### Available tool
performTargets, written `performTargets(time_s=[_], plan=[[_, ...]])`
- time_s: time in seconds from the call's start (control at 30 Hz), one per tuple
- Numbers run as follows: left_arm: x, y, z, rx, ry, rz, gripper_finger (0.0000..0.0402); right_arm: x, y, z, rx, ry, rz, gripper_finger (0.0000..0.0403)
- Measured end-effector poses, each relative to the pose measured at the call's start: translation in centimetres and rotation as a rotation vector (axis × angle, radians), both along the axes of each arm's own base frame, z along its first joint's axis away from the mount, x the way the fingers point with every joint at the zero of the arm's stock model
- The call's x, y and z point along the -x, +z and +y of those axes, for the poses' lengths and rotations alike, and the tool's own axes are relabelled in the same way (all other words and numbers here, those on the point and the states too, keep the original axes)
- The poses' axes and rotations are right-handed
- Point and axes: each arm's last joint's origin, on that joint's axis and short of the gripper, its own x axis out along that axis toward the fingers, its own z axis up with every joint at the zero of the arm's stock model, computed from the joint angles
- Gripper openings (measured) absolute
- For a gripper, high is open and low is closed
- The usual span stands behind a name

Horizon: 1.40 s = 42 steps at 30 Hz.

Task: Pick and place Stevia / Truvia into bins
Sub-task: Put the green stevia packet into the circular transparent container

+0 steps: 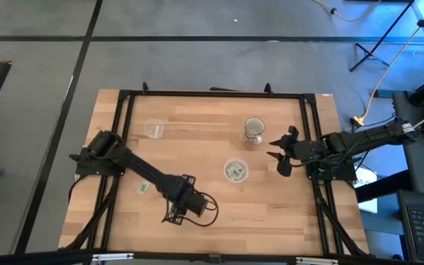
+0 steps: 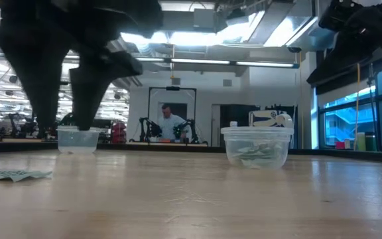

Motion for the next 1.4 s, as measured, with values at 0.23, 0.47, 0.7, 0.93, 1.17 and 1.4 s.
performTargets(time_s=[0.23, 0.47, 0.7, 0.93, 1.17, 1.4], plan=[[1.6, -1.4, -1.3, -0.022, 0.045, 0.028, 0.019, -0.4, 0.4, 0.1, -0.014, 0.0, -0.06, 0.0192], [2.8, -3.3, -1.2, 0.015, 0.051, 0.033, 0.02, -0.5, 0.7, 0.1, -0.022, -0.001, -0.09, 0.0192], [4.3, -4.1, -0.5, 0.066, 0.065, -0.036, 0.0203, -0.7, 0.9, 0.2, -0.029, 0.0, -0.12, 0.0192], [5.0, -5.0, 0.4, 0.129, 0.088, -0.074, 0.0205, -0.7, 0.9, 0.2, -0.029, 0.0, -0.12, 0.0192], [5.0, -5.1, 0.4, 0.107, 0.049, -0.082, 0.0191, -0.7, 0.9, 0.2, -0.026, 0.001, -0.118, 0.0192], [5.0, -5.2, 0.4, 0.101, 0.047, -0.081, 0.0163, -0.7, 0.9, 0.2, -0.026, 0.001, -0.118, 0.0192]])
